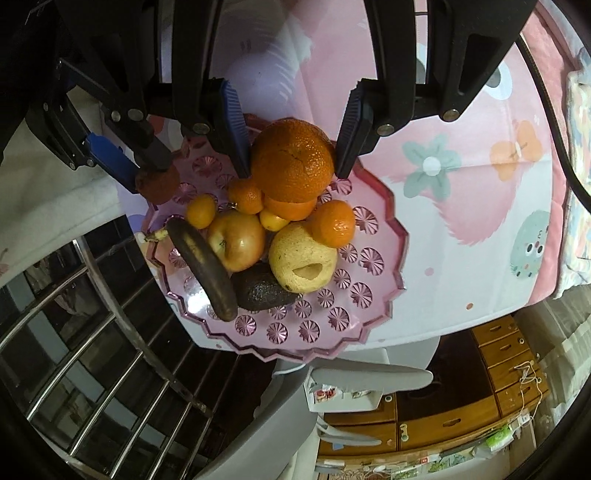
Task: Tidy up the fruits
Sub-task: 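Lower tangerine and lychee into the pink bowl and open both grippers, then withdraw the left gripper while the right gripper moves to the last brown lychee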
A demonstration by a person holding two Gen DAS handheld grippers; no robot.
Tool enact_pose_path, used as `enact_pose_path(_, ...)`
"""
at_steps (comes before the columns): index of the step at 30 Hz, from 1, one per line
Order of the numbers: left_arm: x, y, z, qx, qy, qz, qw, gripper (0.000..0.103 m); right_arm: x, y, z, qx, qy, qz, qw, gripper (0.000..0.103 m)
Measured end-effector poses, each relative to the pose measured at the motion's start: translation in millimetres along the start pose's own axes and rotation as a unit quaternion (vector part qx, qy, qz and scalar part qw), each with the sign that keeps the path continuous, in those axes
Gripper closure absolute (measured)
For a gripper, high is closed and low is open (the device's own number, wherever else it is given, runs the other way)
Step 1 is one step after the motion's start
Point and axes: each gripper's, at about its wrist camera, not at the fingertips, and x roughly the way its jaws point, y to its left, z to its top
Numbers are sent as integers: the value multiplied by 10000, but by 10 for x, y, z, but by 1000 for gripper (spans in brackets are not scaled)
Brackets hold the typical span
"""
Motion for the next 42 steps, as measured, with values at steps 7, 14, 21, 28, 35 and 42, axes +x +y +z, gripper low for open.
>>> enact_pose_path(7,181,-73,34,-27,130,56,9999,59,162,-202,-17,100,173,-12,9998,75)
enact_pose_path(14,123,-59,24,-149,-16,44,9999,45,184,-247,-34,229,183,-34,9996,73)
enact_pose_path(21,-33,37,-65,-202,-114,83,9997,40,97,-271,-65,551,175,-98,9983,60)
enact_pose_path(28,-165,333,-343,-322,-146,149,9993,36,9,-172,-192,785,210,-288,9963,48)
enact_pose_path(35,-216,624,-614,-423,-48,332,9985,28,22,-27,-369,803,297,-487,9951,42)
enact_pose_path(42,-153,822,-824,-521,191,431,9975,25,196,63,-531,521,712,-615,9942,40)
